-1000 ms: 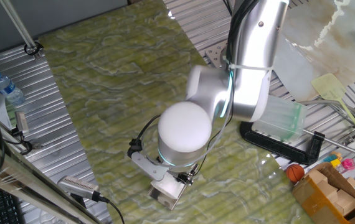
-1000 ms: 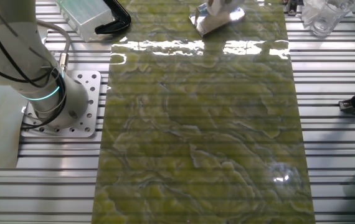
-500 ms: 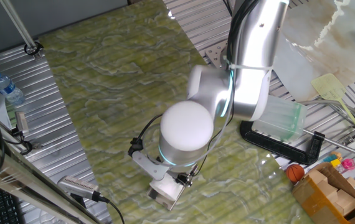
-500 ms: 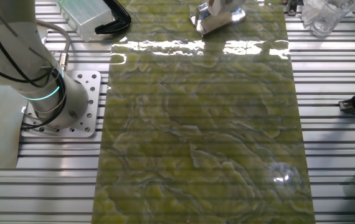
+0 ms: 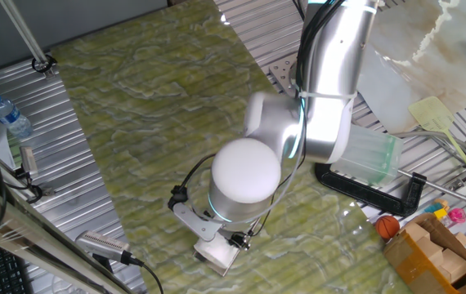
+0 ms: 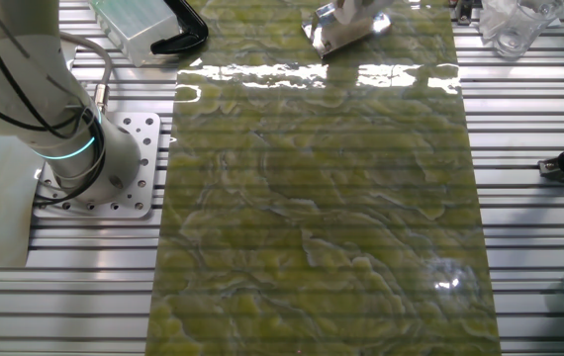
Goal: Take the roll of paper down from the shelf
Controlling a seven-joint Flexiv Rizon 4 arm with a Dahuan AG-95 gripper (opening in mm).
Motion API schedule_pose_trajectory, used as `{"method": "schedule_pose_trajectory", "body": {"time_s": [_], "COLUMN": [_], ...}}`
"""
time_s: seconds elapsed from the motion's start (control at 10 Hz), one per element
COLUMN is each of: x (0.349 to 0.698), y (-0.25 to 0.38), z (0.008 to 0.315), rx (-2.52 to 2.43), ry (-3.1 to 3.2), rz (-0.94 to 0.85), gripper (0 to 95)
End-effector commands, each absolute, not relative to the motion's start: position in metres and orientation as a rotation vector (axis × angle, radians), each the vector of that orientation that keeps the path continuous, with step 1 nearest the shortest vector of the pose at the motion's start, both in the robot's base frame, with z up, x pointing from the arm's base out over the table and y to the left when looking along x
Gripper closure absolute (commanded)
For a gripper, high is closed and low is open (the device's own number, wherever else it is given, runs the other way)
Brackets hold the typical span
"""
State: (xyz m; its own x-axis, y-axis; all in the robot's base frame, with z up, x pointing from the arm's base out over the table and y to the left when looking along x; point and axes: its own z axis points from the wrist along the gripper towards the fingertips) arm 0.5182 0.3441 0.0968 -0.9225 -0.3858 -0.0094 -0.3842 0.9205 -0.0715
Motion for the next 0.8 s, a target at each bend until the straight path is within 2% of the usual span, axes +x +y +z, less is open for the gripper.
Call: {"method": "schedule_pose_trajectory", "body": {"time_s": [0.1, 0.8], "x": [0.523, 0.549], "y": [0.347, 0.364], "z": [0.097, 0.1], "rx": [-0.608, -0.562], "ry": [3.061, 3.05], "rz": [-0.107, -0.104], "gripper": [95.0, 95.0]}}
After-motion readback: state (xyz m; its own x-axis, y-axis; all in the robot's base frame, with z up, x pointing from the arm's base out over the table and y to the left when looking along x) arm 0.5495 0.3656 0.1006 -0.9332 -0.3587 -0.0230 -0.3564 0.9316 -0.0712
